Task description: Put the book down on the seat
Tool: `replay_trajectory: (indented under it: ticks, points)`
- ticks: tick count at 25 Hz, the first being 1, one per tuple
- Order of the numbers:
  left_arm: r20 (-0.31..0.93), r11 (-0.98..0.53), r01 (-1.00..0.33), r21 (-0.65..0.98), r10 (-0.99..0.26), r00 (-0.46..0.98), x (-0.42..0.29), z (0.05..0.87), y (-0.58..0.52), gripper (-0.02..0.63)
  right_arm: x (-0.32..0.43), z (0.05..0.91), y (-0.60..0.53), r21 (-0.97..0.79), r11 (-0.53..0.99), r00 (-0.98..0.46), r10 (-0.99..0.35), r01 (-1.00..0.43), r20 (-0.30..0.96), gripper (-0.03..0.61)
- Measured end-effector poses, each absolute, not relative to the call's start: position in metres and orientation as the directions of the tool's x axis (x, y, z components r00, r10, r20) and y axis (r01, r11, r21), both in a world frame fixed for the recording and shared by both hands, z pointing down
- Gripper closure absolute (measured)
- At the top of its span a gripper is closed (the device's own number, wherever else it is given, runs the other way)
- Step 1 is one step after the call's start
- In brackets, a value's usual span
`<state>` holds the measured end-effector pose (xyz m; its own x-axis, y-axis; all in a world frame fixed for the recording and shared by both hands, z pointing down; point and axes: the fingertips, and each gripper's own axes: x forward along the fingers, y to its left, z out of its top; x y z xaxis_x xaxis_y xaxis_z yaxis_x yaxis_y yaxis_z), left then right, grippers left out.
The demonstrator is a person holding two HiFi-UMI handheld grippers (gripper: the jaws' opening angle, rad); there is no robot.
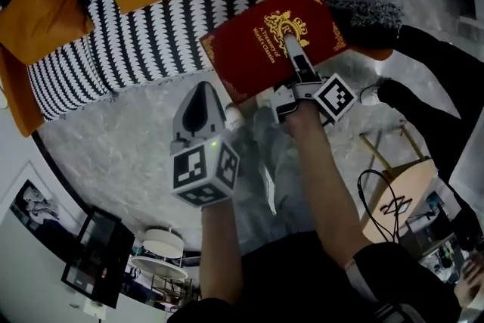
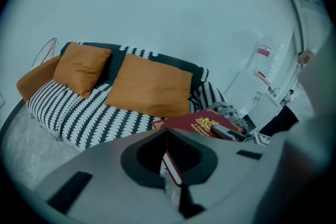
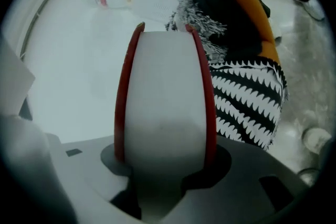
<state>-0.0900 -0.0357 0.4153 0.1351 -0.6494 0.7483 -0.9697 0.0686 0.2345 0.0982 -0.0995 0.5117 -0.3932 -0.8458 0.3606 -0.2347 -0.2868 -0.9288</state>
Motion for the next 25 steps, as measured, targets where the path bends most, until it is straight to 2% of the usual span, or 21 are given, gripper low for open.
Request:
replay_trajectory:
  ticks: [9, 18, 25]
  points:
    - [0.8, 0.151, -0.958, 0.246, -0.59, 0.112, -0.097, 0.47, -0.019, 0.6, 0.083, 0.586, -0.113, -0.931, -0.361, -0.338, -0.871, -0.05, 0.356, 0.35]
    - [0.829, 0.231, -0.939, 0.256, -0.551, 0.091, -0.101, 0.496, 0.006, 0.6, 0.083, 0.611, -0.129, -0.938, -0.347, -0.249, -0.911, 0.027, 0.33, 0.35]
    - [0.837, 0.244, -0.931, 0.27, -0.538, 0.101, -0.092, 0.514, 0.013, 0.6, 0.083, 0.638, -0.14, -0.935, -0.354, -0.229, -0.912, 0.021, 0.341, 0.35]
